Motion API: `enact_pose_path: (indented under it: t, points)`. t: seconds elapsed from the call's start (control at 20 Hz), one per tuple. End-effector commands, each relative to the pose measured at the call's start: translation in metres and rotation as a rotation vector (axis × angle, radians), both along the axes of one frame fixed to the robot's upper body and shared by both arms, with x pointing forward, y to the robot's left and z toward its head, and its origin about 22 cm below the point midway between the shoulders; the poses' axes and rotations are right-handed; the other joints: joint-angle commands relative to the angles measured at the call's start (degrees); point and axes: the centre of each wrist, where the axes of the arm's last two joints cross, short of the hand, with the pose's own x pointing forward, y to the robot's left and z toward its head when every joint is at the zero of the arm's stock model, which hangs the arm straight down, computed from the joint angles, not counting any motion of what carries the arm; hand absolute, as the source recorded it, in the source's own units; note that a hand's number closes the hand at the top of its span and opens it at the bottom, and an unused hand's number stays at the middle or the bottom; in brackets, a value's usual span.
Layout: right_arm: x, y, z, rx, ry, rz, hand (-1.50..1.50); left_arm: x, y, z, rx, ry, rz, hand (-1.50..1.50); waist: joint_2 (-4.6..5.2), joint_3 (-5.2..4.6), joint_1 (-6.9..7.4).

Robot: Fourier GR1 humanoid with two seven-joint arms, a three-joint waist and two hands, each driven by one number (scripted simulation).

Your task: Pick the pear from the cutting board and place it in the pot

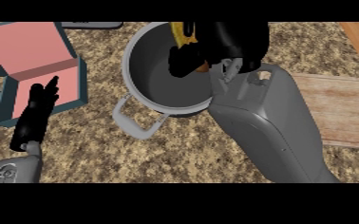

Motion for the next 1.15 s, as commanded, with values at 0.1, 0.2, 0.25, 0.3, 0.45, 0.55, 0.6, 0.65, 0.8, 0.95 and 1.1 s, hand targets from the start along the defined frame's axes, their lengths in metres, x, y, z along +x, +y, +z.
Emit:
enact_pose_path:
  t: [0.1,0.2,0.25,0.3,0.45,0.55,0.6,0.65,0.8,0.95,1.1]
  points:
    - [0.035,-0.006,-0.056,0.184,0.192,-0.102,-1.50,0.010,-0.006,0.008,0.000,-0.012,0.005,0.00,0.26,0.05,0.16]
    - [0.038,0.008,-0.064,0.200,0.208,-0.091,-1.50,-0.003,0.021,0.014,-0.003,0.010,-0.012,0.00,0.04,0.03,0.69]
    - [0.047,0.010,-0.051,0.242,0.170,-0.063,-1.50,0.003,0.011,0.004,-0.006,-0.002,-0.002,0.00,0.15,0.02,0.30]
    - [0.034,0.016,-0.078,0.251,0.180,-0.046,-1.50,-0.008,0.000,-0.008,-0.017,0.027,0.010,0.00,0.01,0.04,0.35]
    - [0.044,0.012,-0.063,0.429,0.103,-0.029,-1.50,0.000,0.002,0.007,-0.007,0.004,-0.001,0.00,0.15,0.06,0.81]
    - [0.052,0.006,-0.067,0.502,0.010,-0.051,-1.50,0.006,-0.005,-0.002,-0.006,0.008,-0.012,0.00,0.38,0.04,0.32]
    - [0.049,0.002,-0.082,0.556,-0.027,-0.060,-1.50,0.006,0.012,0.008,-0.016,-0.002,-0.007,0.00,0.38,0.07,0.66]
    - [0.051,0.005,-0.063,0.602,-0.063,-0.065,-1.50,0.002,0.010,0.006,-0.003,-0.010,-0.008,0.00,0.24,0.05,0.71]
    - [0.054,-0.013,-0.074,0.683,-0.169,-0.124,-1.50,-0.004,-0.002,0.001,0.007,-0.005,0.004,0.00,0.00,0.10,-0.43]
    - [0.040,-0.030,-0.057,0.736,-0.237,-0.138,-1.50,0.003,0.009,0.018,0.020,0.001,0.013,0.00,-0.50,0.11,-1.94]
    - [0.029,-0.048,-0.058,0.808,-0.288,-0.204,-1.50,-0.016,0.012,-0.003,0.002,0.018,0.028,0.00,-0.60,0.09,-1.95]
